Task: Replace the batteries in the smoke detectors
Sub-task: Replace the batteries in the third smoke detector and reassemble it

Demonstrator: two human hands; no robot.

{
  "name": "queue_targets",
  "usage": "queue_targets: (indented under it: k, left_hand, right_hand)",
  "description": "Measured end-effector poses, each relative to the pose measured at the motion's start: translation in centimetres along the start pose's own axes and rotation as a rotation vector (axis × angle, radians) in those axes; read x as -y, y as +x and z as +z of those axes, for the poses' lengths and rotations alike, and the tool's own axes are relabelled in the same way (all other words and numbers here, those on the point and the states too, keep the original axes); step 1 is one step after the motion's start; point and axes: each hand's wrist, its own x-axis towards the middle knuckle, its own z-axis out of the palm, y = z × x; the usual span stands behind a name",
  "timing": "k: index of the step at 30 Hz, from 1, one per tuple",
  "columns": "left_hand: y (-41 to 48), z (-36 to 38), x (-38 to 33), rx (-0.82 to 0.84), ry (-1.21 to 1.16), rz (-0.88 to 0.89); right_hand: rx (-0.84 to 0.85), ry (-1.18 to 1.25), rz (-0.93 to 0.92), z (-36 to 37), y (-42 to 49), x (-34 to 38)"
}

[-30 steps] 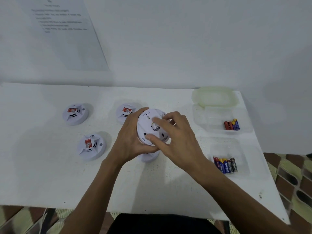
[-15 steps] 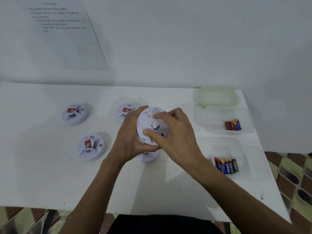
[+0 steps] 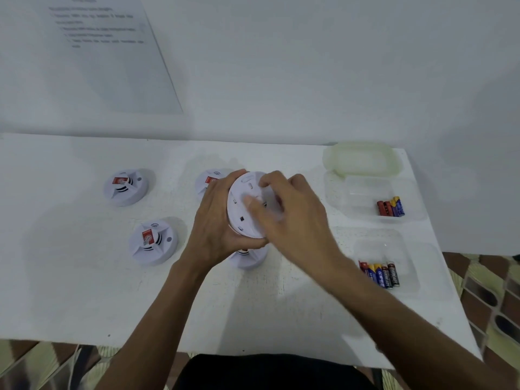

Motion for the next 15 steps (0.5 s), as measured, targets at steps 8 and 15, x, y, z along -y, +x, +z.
queue_targets:
  k: [8,15]
  left_hand:
    - [-0.1,-0.6,1.2,0.088,-0.083,-0.098]
    - [-0.1,-1.0,0.9,0.123,-0.127,-0.093]
  right_hand:
    - [0.190,0.208,-0.117,-2.5,1.2,-3.5]
    - [0.295,0.362,0.022,-1.8,-0.1,-3.0]
